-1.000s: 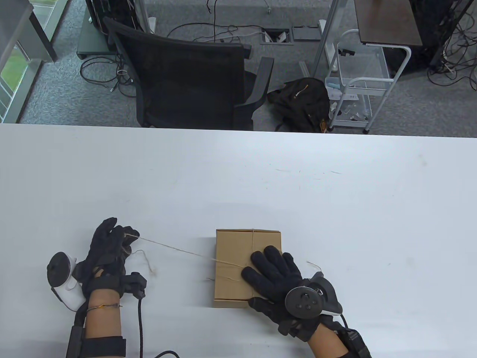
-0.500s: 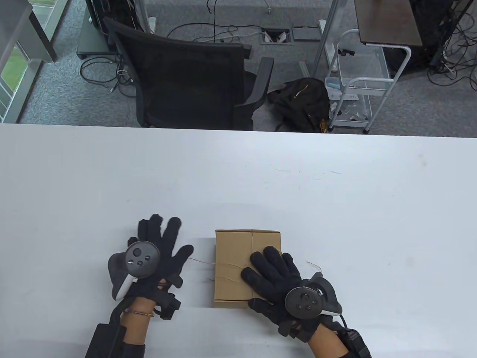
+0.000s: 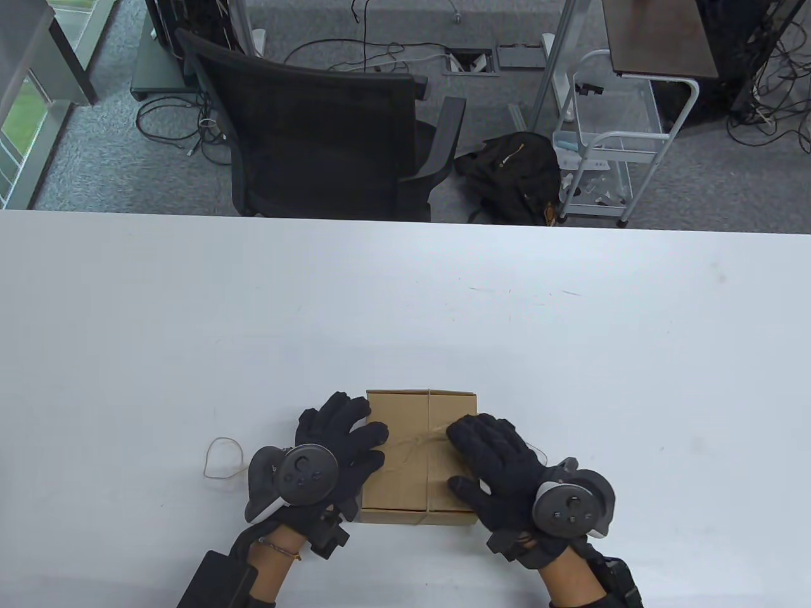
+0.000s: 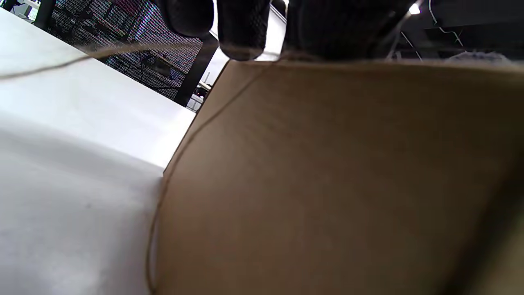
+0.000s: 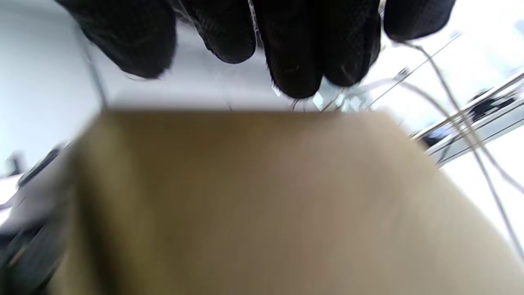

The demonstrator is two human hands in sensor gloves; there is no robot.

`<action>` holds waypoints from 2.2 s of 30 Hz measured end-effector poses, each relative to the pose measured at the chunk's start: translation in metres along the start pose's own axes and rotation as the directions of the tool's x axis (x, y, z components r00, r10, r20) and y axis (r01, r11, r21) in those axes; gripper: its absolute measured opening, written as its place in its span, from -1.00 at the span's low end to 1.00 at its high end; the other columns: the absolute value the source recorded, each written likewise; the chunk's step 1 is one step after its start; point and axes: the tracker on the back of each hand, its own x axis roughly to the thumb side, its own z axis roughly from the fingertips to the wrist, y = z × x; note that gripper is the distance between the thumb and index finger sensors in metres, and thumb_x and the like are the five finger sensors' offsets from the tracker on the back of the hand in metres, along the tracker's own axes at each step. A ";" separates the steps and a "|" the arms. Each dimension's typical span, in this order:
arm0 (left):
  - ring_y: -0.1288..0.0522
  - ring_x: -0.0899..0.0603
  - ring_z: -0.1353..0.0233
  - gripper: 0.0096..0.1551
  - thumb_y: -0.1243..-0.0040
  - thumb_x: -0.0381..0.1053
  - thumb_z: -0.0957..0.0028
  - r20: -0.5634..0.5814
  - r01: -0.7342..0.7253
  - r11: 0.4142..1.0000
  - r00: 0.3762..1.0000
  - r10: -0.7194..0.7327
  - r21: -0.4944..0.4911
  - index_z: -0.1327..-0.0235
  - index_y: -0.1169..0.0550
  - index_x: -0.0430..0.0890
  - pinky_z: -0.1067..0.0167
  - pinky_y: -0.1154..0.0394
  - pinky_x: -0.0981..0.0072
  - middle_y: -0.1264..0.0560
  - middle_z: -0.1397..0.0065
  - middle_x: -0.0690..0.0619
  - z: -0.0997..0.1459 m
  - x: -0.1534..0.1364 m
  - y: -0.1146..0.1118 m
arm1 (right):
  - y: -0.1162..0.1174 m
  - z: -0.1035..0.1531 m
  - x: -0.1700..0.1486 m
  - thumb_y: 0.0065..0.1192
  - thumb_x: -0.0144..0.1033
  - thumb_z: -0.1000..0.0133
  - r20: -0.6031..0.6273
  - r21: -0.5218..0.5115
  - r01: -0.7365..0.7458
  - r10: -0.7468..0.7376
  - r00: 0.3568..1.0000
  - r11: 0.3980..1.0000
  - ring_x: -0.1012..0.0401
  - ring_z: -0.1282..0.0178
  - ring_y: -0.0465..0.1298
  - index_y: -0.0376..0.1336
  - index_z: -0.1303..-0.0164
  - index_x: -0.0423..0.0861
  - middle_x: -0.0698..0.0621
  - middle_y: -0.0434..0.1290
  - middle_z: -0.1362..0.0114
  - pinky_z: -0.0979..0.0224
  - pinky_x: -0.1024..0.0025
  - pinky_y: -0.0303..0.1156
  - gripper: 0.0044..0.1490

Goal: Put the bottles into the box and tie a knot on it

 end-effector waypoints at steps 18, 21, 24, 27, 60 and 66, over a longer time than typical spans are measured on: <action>-0.32 -0.52 -0.60 -0.47 -0.16 -0.04 -0.10 0.065 0.250 0.968 0.966 -0.251 0.027 -0.30 -0.48 -0.20 -0.39 -0.12 -0.69 -0.37 -0.61 -0.25 0.003 0.026 -0.011 | 0.001 -0.008 -0.001 0.51 -0.30 0.03 -0.174 0.161 -0.561 0.583 0.794 0.812 -0.01 0.14 0.52 0.56 -0.05 -0.18 -0.12 0.54 0.03 -0.17 -0.20 0.46 -0.53; -0.38 -0.51 -0.57 -0.47 -0.11 -0.03 -0.11 0.064 0.182 0.982 0.980 -0.186 0.055 -0.32 -0.43 -0.18 -0.38 -0.14 -0.68 -0.43 -0.58 -0.26 0.005 0.021 -0.002 | -0.006 -0.006 0.005 0.45 -0.29 0.00 -0.162 0.103 -0.574 0.583 0.796 0.812 -0.06 0.06 0.50 0.54 -0.07 -0.16 -0.13 0.52 -0.04 -0.22 -0.23 0.42 -0.53; -0.51 -0.44 -0.50 -0.47 -0.09 -0.02 -0.12 0.056 0.066 0.993 0.996 -0.071 0.096 -0.34 -0.40 -0.16 -0.39 -0.17 -0.67 -0.58 -0.43 -0.17 0.007 0.015 0.007 | -0.010 -0.004 0.011 0.41 -0.29 -0.02 -0.132 0.047 -0.538 0.539 0.832 0.842 -0.23 -0.24 0.38 0.52 -0.09 -0.17 -0.30 0.36 -0.41 -0.31 -0.32 0.31 -0.53; -0.63 -0.34 -0.38 -0.47 -0.12 -0.02 -0.12 0.052 -0.050 0.991 0.998 0.044 0.124 -0.34 -0.42 -0.14 -0.39 -0.22 -0.64 -0.67 -0.26 -0.05 0.008 0.009 0.013 | -0.012 -0.001 0.014 0.39 -0.26 -0.03 -0.104 0.003 -0.466 0.464 0.880 0.885 -0.32 -0.40 0.28 0.51 -0.10 -0.16 -0.33 0.27 -0.54 -0.34 -0.32 0.30 -0.52; -0.47 -0.43 -0.55 -0.53 -0.43 -0.05 0.02 0.077 0.218 0.975 0.974 -0.215 -0.031 -0.13 -0.74 -0.15 -0.38 -0.51 -0.24 -0.30 -0.70 -0.27 0.006 -0.017 0.014 | -0.004 0.006 -0.041 0.37 -0.31 0.00 -0.364 0.262 -0.196 0.285 0.887 0.945 0.06 0.35 0.71 0.56 0.00 -0.24 -0.09 0.75 0.28 0.16 0.03 0.65 -0.53; -0.78 -0.30 -0.18 -0.52 -0.28 -0.09 -0.05 0.090 -0.206 0.978 0.974 0.208 -0.035 -0.23 -0.61 -0.16 -0.02 -0.78 0.07 -0.49 -0.53 -0.38 0.003 -0.031 0.020 | 0.000 0.005 -0.041 0.36 -0.31 0.00 -0.319 0.266 -0.294 0.372 0.872 0.918 0.05 0.32 0.71 0.56 -0.01 -0.23 -0.09 0.75 0.25 0.14 0.01 0.65 -0.53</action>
